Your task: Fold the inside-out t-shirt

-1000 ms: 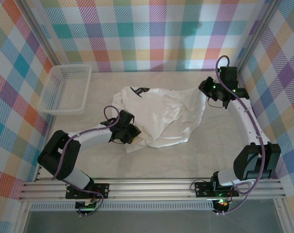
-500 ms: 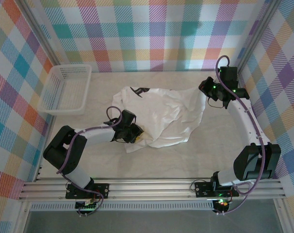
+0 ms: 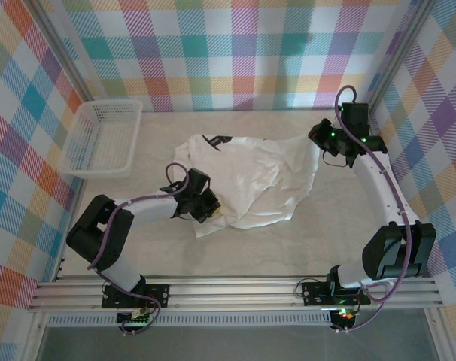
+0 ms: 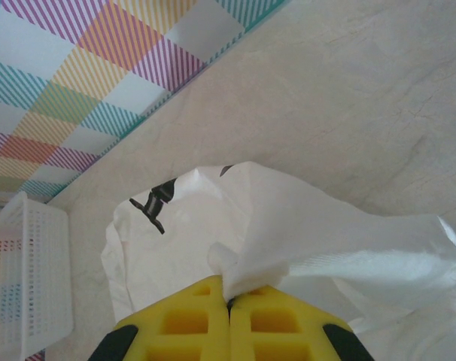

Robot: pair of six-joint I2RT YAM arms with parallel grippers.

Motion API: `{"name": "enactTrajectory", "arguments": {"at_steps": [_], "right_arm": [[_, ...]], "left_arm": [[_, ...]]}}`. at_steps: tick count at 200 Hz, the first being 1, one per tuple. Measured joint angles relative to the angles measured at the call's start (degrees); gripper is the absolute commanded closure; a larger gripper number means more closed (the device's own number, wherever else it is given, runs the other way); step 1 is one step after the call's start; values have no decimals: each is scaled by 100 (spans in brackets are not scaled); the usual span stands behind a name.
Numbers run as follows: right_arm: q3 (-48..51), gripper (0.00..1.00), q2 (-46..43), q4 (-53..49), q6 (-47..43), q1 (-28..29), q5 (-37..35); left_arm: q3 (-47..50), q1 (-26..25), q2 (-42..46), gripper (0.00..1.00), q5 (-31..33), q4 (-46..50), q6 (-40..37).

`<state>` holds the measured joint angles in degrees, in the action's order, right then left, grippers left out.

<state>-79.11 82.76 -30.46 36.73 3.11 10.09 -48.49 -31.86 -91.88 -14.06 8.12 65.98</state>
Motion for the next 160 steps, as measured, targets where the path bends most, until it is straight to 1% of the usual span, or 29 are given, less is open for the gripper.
{"name": "enactTrajectory", "arguments": {"at_steps": [7,16,31,37,48,64,78,104,130,160], "right_arm": [[-188,100,0,-83,15,0,-4],[-525,100,0,-131,17,0,-4],[-1200,100,0,-22,70,2,-79],[-1513,100,0,63,144,0,-170],[-2015,100,0,179,282,-7,-339],[-2798,100,0,195,511,-26,-678],[-3366,100,-13,190,654,-39,-973],[-4004,100,-146,170,960,-46,-1587],[-4347,100,-365,111,1285,-46,-2144],[-4395,100,-719,407,1388,-46,-2406]], "left_arm": [[-310,153,94,100,24,413,-262],[-1008,422,229,100,164,1106,-741],[-2743,881,389,100,472,1976,-1572],[-3491,1069,466,100,597,2114,-1910],[-4572,1355,710,100,763,2205,-2411],[-5584,1773,1281,100,933,2415,-2944],[-6094,1965,1794,100,1032,2623,-3283],[-6752,2013,2374,100,1054,2997,-3722],[-7173,2017,2468,100,1189,3261,-3985],[-7388,2017,2472,100,1381,3447,-4127]]}}
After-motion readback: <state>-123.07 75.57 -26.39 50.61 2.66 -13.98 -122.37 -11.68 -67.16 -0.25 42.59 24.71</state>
